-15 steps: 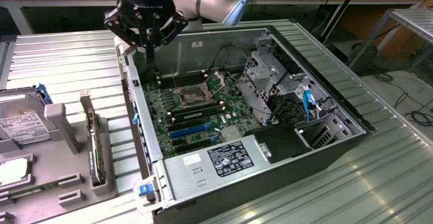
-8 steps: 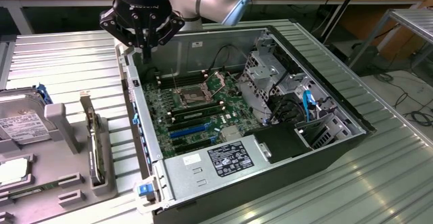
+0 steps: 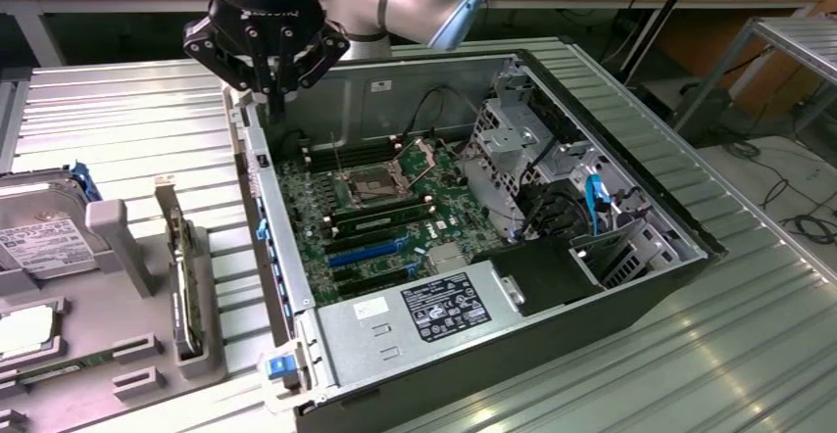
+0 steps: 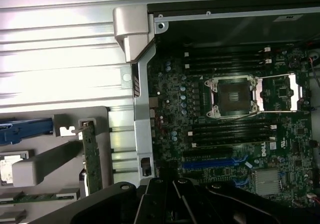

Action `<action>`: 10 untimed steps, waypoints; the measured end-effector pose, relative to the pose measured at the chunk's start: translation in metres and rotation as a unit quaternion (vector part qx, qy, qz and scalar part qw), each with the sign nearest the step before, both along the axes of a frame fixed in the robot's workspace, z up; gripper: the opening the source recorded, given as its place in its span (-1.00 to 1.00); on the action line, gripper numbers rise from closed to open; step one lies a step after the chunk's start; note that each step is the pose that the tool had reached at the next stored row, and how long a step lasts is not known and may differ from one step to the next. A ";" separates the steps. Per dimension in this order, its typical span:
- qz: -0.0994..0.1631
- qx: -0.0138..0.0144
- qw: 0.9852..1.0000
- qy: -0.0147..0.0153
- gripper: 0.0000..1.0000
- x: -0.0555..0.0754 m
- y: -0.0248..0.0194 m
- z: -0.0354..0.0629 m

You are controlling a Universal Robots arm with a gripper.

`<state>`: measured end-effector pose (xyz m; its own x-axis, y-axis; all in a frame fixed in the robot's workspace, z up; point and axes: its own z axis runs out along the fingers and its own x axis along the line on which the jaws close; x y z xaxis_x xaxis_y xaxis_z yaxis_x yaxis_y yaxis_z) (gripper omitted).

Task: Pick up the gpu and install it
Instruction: 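Reach for the gpu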

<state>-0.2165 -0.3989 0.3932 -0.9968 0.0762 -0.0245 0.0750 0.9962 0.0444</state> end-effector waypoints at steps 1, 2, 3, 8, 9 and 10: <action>0.000 0.000 1.000 0.000 -0.79 -0.001 0.0000 0.0000; 0.000 0.000 1.000 0.000 -0.79 -0.002 0.0000 0.0000; 0.000 0.000 1.000 0.000 -0.79 -0.003 0.0000 0.0000; 0.000 0.000 1.000 0.000 -0.79 -0.007 0.0000 0.0000; 0.000 0.000 1.000 0.000 -0.79 -0.008 0.0000 0.0000; 0.000 0.000 1.000 0.000 -0.79 -0.008 0.0000 0.0000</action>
<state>-0.2248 -0.3989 0.3932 -0.9968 0.0763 -0.0245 0.0751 0.9962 0.0444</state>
